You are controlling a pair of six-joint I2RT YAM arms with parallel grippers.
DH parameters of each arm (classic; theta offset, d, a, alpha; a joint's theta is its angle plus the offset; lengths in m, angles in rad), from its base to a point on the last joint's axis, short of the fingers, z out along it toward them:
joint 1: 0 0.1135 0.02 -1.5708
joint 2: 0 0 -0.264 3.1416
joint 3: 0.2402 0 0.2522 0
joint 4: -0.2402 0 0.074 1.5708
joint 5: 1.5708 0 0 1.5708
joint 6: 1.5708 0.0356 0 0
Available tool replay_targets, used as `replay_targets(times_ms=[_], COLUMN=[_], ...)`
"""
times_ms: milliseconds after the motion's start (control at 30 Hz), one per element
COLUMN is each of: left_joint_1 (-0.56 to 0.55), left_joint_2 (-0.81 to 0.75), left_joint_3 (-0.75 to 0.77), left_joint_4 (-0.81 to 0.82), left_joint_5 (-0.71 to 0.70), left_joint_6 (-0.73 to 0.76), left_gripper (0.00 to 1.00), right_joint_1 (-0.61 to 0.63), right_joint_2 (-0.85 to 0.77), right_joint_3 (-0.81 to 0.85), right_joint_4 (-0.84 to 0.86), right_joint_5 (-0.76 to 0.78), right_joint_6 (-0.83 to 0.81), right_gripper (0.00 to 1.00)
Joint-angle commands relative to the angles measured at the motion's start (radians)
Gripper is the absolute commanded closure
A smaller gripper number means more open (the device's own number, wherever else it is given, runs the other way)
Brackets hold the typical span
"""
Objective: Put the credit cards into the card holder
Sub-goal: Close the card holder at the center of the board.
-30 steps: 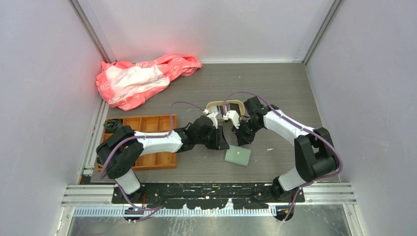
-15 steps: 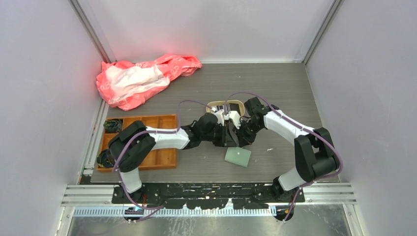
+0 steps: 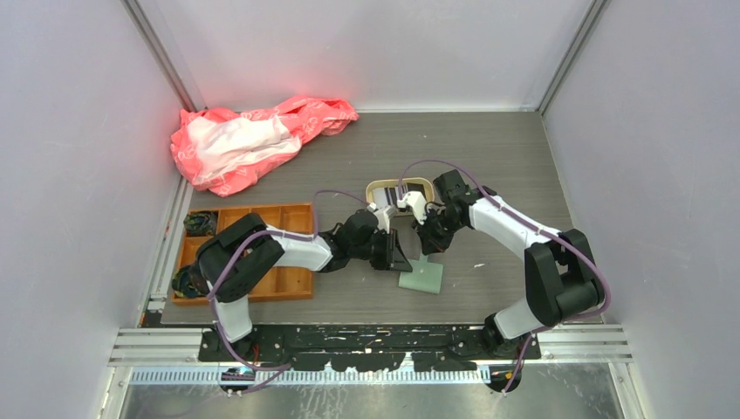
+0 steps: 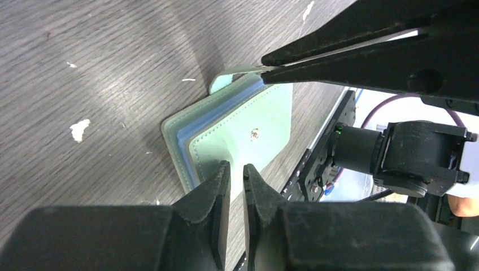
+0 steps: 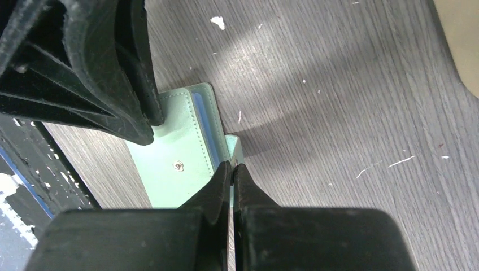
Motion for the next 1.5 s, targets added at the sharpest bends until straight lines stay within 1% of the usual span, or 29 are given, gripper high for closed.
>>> replay_targets(times_ms=[0, 100, 167, 300, 467, 733, 867, 1200, 1467], left_joint_1=[-0.003, -0.004, -0.005, 0.001, 0.009, 0.01, 0.009, 0.009, 0.009], left_joint_2=[-0.05, -0.025, -0.015, 0.002, 0.015, 0.027, 0.034, 0.04, 0.041], left_joint_3=[0.005, 0.022, 0.034, 0.041, 0.033, 0.044, 0.052, 0.066, 0.066], left_joint_4=[0.112, 0.086, 0.056, 0.001, -0.014, -0.033, -0.048, -0.058, -0.059], left_joint_5=[0.032, 0.045, 0.048, 0.038, 0.032, 0.044, 0.052, 0.062, 0.065], left_joint_6=[0.004, -0.008, -0.008, -0.024, -0.051, -0.052, -0.05, -0.043, -0.042], left_gripper=[0.85, 0.85, 0.86, 0.88, 0.91, 0.92, 0.92, 0.93, 0.93], right_joint_1=[-0.004, -0.004, -0.001, 0.018, 0.043, 0.049, 0.049, 0.049, 0.049], right_joint_2=[-0.048, -0.076, -0.076, -0.083, -0.081, -0.083, -0.09, -0.119, -0.104], right_joint_3=[0.016, 0.011, 0.008, -0.034, -0.087, -0.096, -0.085, -0.056, -0.061], right_joint_4=[0.017, -0.031, -0.061, -0.068, -0.066, -0.074, -0.099, -0.094, -0.042], right_joint_5=[-0.067, -0.135, -0.153, -0.123, -0.092, -0.087, -0.103, -0.096, -0.059], right_joint_6=[-0.013, -0.078, -0.111, -0.16, -0.203, -0.223, -0.228, -0.167, -0.124], right_gripper=[0.99, 0.99, 0.99, 0.95, 0.92, 0.79, 0.76, 0.76, 0.8])
